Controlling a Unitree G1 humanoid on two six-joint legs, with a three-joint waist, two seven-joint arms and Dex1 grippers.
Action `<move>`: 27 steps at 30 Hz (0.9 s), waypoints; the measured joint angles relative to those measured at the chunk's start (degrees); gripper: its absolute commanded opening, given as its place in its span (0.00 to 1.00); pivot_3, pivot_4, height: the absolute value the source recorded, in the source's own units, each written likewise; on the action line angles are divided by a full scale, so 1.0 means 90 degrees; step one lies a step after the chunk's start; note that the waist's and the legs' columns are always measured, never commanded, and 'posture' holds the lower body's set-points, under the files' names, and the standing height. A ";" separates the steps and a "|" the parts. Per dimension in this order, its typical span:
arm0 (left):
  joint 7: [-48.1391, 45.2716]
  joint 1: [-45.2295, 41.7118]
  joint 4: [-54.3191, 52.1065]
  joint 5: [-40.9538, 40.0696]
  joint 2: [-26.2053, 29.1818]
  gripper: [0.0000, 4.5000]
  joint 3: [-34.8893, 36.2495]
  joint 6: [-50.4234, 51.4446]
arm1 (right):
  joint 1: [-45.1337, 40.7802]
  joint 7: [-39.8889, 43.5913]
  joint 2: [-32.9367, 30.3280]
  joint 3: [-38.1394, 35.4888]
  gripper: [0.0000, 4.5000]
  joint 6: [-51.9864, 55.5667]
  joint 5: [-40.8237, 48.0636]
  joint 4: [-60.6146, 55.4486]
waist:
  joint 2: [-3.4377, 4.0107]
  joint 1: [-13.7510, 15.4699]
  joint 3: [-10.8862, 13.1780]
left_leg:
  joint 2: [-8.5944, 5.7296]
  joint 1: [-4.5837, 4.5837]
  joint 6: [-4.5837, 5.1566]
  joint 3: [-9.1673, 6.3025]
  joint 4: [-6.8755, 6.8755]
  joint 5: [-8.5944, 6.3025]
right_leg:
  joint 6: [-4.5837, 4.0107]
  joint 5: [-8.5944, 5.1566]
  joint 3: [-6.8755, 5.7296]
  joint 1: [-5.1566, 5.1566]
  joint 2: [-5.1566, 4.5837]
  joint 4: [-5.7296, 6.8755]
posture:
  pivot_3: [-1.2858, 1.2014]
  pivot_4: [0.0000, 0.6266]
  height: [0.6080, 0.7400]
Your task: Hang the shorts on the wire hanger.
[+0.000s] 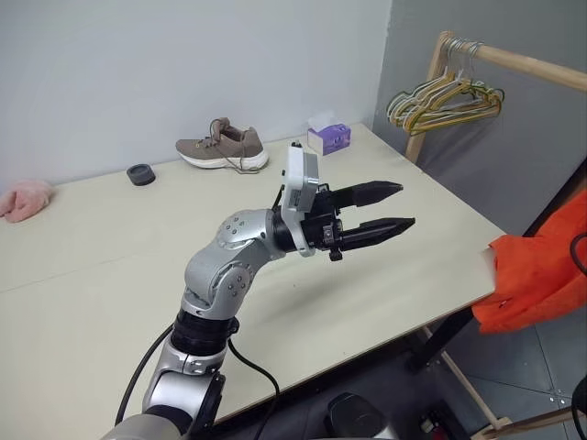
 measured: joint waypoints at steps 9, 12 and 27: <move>-0.0026 0.0003 0.0001 0.0000 0.0042 0.61 -0.0001 -0.0044 | -0.0005 -0.0465 0.0524 -0.0560 0.99 0.0400 0.0043 -0.1212 | 0.0007 -0.0006 -0.0004 | 0.0005 0.0000 0.0000 -0.0003 -0.0001 0.0000 | 0.0000 0.0000 0.0000 -0.0002 0.0001 0.0000 | 0.34 0.00 1.00; -0.0042 0.0003 0.0003 0.0000 0.0051 0.61 -0.0002 -0.0074 | -0.0086 -0.0752 0.0820 -0.0725 0.99 0.0518 0.0013 -0.1839 | 0.0011 -0.0005 -0.0006 | 0.0007 0.0000 0.0000 -0.0003 -0.0002 0.0000 | 0.0000 0.0000 0.0001 -0.0005 0.0000 0.0001 | 0.34 0.00 1.00; -0.0128 -0.0003 0.0032 0.0023 0.0123 0.61 -0.0040 -0.0086 | 0.0672 -0.1288 0.0870 0.0440 0.99 -0.1432 -0.0920 -0.3486 | 0.0005 -0.0014 -0.0001 | 0.0008 -0.0001 0.0000 -0.0007 -0.0004 0.0000 | 0.0000 -0.0001 -0.0001 -0.0015 0.0000 -0.0003 | 0.34 0.00 1.00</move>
